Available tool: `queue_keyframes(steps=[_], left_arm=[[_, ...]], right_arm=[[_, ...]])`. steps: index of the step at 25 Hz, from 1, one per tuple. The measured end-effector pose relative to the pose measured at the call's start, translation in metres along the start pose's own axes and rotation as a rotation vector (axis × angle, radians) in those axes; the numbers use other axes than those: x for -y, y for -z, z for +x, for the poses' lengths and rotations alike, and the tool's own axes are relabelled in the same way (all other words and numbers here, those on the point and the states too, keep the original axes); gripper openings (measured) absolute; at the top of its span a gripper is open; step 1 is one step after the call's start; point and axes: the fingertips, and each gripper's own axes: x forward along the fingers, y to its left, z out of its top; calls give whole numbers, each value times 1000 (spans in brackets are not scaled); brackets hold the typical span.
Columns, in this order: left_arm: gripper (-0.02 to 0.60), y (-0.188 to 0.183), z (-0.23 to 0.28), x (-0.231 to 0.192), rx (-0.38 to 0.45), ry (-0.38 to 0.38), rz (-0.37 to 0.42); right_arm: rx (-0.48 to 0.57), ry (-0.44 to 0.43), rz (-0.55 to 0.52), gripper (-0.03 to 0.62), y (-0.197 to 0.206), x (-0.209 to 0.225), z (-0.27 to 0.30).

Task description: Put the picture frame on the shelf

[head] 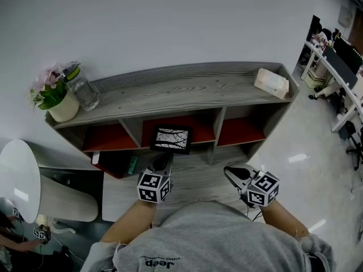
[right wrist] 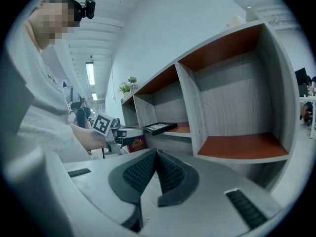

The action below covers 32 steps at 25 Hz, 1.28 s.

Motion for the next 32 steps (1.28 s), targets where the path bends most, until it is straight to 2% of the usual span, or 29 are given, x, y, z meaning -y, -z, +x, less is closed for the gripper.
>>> queue_keyframes(steps=[15, 32], left_arm=[[12, -9, 30, -3, -27, 16, -13], [12, -18, 55, -11, -64, 22, -30]], right_arm=[[4, 28, 21, 15, 4, 10, -8], [5, 19, 29, 15, 5, 12, -2]])
